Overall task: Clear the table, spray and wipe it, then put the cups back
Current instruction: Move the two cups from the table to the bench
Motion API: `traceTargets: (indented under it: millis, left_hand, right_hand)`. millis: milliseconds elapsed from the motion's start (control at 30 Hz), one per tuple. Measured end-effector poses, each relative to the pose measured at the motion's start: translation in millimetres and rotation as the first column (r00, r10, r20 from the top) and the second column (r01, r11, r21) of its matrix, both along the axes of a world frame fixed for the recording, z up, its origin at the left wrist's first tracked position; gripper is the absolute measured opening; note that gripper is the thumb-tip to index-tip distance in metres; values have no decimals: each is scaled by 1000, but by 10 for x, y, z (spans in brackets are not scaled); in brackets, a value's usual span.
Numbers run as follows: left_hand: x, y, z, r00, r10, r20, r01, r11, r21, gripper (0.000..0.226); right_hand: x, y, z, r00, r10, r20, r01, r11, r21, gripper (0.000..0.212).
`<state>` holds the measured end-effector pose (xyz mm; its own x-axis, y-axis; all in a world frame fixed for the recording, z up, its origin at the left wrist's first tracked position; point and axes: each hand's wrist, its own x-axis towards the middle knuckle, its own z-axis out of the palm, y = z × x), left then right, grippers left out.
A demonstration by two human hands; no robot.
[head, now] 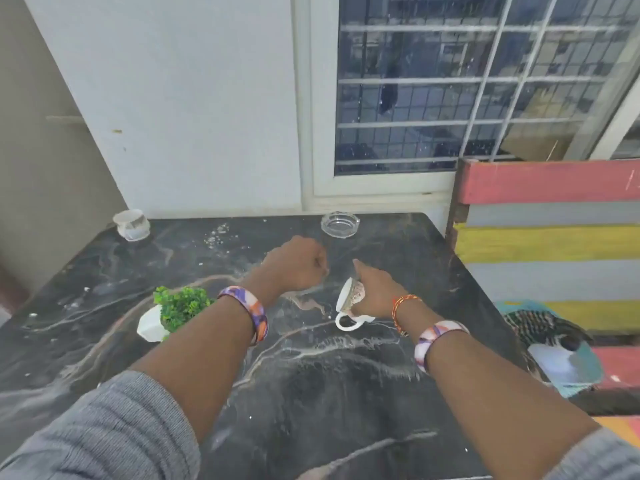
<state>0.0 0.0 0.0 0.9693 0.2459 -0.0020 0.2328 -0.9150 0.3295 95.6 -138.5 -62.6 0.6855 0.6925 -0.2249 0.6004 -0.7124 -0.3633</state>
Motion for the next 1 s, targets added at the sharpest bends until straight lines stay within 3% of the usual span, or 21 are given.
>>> traceTargets:
  millis: [133,267,433,700,900,1000]
  left_hand:
    - [43,-79,-143,997,55,-51,-55,998,-2,24]
    - [9,-57,-258,993,108,-46,-109,994,-3,23]
    - [-188,274,-288,971,236,-33,-237,971,-22,19]
    - [-500,1753,-116,906,415,77,-417,909,14,20]
    - [-507,3164,-281,828,553,87,-558,829,36,36]
    - [-466,3731,-435,732,676,85,-680,731,57,46]
  right_hand:
    - [-28,-41,-183,1000,-16,-8,16,1000,0,104]
    - [-22,-73,-239,997,-49,65,45,997,59,79]
    - [-81,154,-238,996,-55,-71,72,966,250,73]
    - [-197,1479,-2,986,9,-166,90,809,581,66]
    - [-253,2673,-24,974,-46,-223,188,714,675,65]
    - [-270,3030,-89,971,-55,-233,204,696,688,65]
